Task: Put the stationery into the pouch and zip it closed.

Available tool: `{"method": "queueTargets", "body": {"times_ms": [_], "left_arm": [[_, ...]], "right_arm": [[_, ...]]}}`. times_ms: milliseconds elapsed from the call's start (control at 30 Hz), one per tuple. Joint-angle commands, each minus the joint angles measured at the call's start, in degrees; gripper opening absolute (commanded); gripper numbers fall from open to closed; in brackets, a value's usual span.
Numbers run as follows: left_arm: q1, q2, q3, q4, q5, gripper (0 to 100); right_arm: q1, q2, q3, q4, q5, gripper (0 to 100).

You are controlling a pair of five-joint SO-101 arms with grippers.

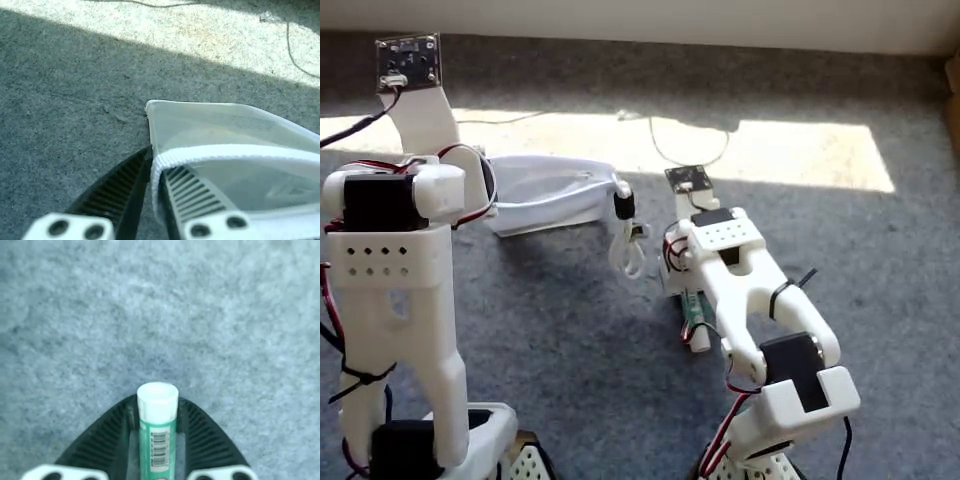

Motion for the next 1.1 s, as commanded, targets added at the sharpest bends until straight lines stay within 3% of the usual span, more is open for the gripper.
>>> {"method": "queueTargets", "body": {"times_ms": [0, 600, 767, 1067], "left_arm": [[0.7, -0.5, 0.2, -0.4, 0.3, 1], [0.7, -0.5, -0.1, -0.4, 0.3, 1], [0.7, -0.5, -0.2, -0.4, 0.3, 1], [0.7, -0.5, -0.1, -0.4, 0.3, 1]], "right_arm": [[0.0, -1.0, -2.8, 4.3, 0.2, 2.7], [-0.6, -36.8, -4.5, 9.3, 0.3, 2.6], [-7.2, -43.3, -4.7, 8.0, 0.3, 2.6], [-18.1, -51.0, -4.5, -8.0, 0.3, 2.6]]}}
